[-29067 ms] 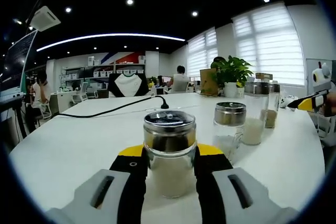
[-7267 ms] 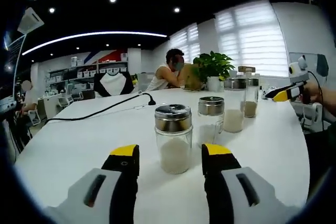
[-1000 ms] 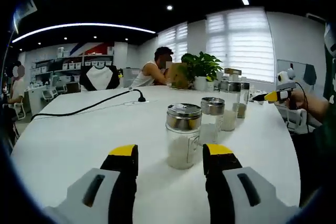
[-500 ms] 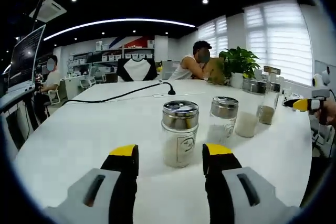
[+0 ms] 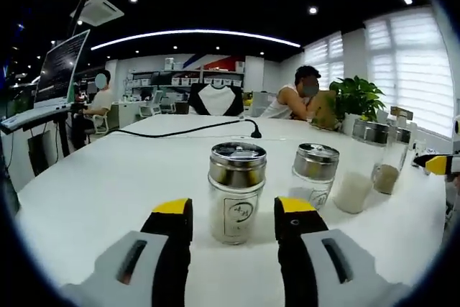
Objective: Rotate the seasoning bottle until the label or dispensing opening points toward the visible target arrow and the bottle remains upright within the marked orientation range
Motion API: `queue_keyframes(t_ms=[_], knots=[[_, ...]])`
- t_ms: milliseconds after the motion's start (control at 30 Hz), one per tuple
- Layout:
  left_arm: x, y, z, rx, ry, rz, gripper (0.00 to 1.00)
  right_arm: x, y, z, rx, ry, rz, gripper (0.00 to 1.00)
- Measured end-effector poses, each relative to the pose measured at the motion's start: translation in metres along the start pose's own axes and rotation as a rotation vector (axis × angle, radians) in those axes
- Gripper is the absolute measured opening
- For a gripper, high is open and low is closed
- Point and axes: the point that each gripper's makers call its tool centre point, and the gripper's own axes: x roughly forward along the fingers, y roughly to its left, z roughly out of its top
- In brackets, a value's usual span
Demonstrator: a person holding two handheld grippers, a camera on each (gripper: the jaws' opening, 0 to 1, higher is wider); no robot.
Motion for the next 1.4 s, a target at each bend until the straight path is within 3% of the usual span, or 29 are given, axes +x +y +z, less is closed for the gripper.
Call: queue_keyframes(t_ms=[167, 433, 1100, 1400], knots=[[0.003, -0.003, 0.002, 0.019, -0.015, 0.005, 0.42, -0.002, 0.001, -0.002, -0.024, 0.013, -0.008, 0.82], [0.005, 0.003, -0.003, 0.027, 0.001, 0.015, 0.33, -0.002, -0.009, -0.004, 0.017, 0.002, -0.05, 0.82], [0.005, -0.002, -0.003, 0.072, 0.008, -0.047, 0.32, -0.002, -0.004, -0.007, 0.013, 0.005, -0.045, 0.82], [-0.002, -0.004, 0.0, 0.02, -0.032, -0.081, 0.35, -0.003, -0.003, -0.007, 0.013, 0.004, -0.045, 0.82]])
